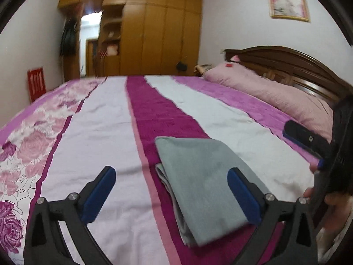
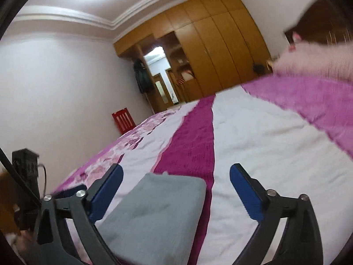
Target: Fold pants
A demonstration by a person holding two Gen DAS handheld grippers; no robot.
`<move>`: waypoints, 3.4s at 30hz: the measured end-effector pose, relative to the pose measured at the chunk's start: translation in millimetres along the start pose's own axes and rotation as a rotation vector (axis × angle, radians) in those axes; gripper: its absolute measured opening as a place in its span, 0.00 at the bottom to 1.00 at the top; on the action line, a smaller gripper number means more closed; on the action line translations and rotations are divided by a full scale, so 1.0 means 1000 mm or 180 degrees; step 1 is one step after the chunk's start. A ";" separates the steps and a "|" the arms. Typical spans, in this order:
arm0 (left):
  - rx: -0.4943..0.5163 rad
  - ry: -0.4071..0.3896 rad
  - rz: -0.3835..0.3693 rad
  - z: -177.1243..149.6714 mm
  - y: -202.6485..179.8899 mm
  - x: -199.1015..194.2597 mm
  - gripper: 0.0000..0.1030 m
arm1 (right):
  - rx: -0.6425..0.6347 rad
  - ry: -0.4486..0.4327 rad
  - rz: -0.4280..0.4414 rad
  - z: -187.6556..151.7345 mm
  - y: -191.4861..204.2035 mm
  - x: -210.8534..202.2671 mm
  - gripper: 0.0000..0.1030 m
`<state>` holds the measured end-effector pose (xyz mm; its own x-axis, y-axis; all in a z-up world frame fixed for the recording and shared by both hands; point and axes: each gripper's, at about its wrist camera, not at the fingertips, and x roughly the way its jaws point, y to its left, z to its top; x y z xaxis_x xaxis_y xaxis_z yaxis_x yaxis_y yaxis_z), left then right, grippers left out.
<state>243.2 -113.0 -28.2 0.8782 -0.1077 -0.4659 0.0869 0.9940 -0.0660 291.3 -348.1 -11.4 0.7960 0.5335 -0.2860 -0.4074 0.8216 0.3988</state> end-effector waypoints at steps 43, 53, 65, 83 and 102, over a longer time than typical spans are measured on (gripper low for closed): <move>0.0162 0.0329 -0.0303 -0.042 -0.018 0.026 1.00 | -0.1002 0.0701 0.0180 -0.064 0.040 0.013 1.00; 0.0159 0.0341 -0.0328 -0.042 -0.016 0.027 1.00 | -0.0980 0.0714 0.0177 -0.064 0.040 0.015 1.00; 0.0203 0.0297 -0.0324 -0.043 -0.019 0.025 1.00 | -0.0986 0.0664 0.0155 -0.064 0.041 0.011 1.00; 0.0206 0.0317 -0.0371 -0.042 -0.018 0.025 1.00 | -0.0981 0.0693 0.0152 -0.064 0.041 0.011 1.00; 0.0193 0.0343 -0.0348 -0.042 -0.019 0.026 1.00 | -0.0950 0.0709 0.0125 -0.065 0.037 0.012 1.00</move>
<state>244.1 -135.5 -76.3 0.8068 -0.2133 -0.5510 0.2102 0.9752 -0.0698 257.0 -297.7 -56.5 0.6737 0.5695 -0.4710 -0.5745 0.8045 0.1510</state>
